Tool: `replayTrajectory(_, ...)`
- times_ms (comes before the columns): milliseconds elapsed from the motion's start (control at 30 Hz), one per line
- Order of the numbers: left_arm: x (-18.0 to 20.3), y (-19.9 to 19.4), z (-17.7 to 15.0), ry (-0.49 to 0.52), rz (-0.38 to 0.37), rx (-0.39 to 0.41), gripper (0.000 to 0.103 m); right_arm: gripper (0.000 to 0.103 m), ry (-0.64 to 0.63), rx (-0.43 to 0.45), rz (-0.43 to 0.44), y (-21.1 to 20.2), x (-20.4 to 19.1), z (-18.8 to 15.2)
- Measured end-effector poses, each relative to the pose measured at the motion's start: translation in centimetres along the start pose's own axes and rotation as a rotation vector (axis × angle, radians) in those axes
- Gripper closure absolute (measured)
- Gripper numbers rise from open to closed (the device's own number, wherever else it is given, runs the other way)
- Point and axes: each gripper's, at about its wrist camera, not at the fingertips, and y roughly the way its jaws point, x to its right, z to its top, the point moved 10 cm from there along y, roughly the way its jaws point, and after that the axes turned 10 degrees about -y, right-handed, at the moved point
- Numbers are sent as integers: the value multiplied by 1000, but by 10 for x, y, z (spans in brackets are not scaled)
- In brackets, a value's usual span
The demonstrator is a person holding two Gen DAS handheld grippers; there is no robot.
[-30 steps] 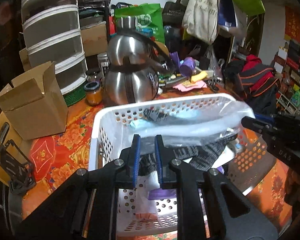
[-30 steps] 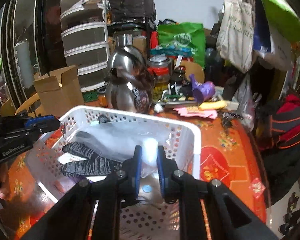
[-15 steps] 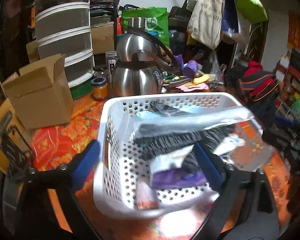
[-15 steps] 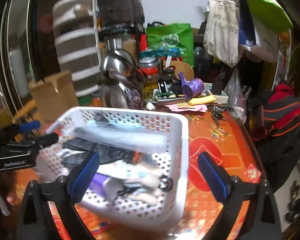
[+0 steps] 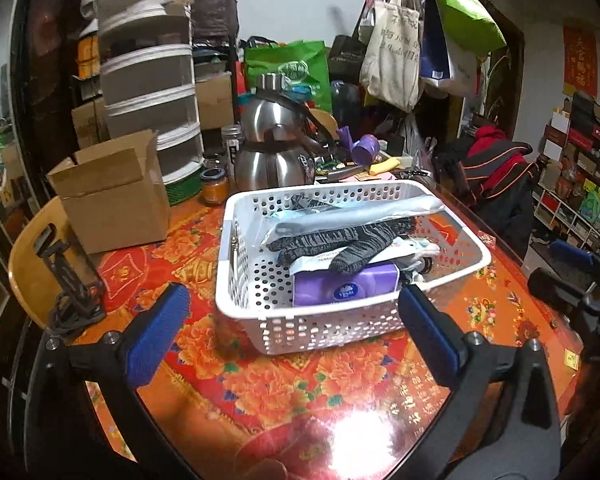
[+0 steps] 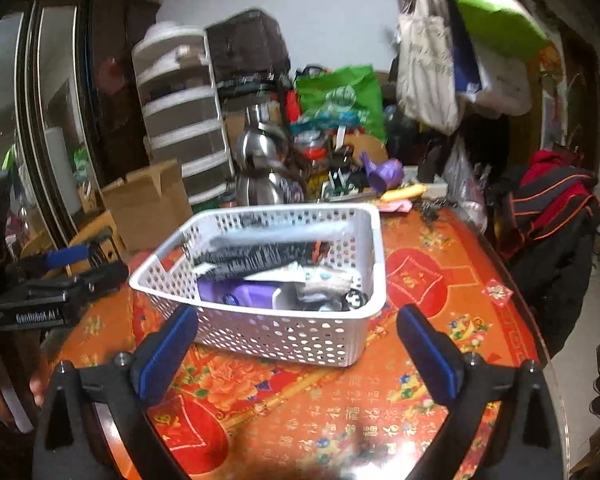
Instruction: Organize soft objects
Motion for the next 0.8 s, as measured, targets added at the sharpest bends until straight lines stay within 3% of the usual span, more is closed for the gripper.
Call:
replayTrajectory(67, 3, -8, -8, -5, 2, -19, 0, 3, 5, -2, -35, -10, 0, -2)
replayTrajectory(200, 7, -33, -31, -16, -15, -29, 0, 3, -29, -89, -67, -16, -9, -14)
replayTrajectory(533, -16, -99, -66, -74, -5, 34, 0, 3, -51, -95, -26, -39, -40, -52)
replayTrajectory(800, -22, -112, -67, -95, -1, 40, 0, 3, -5, -76, -20, -56, -42, -52)
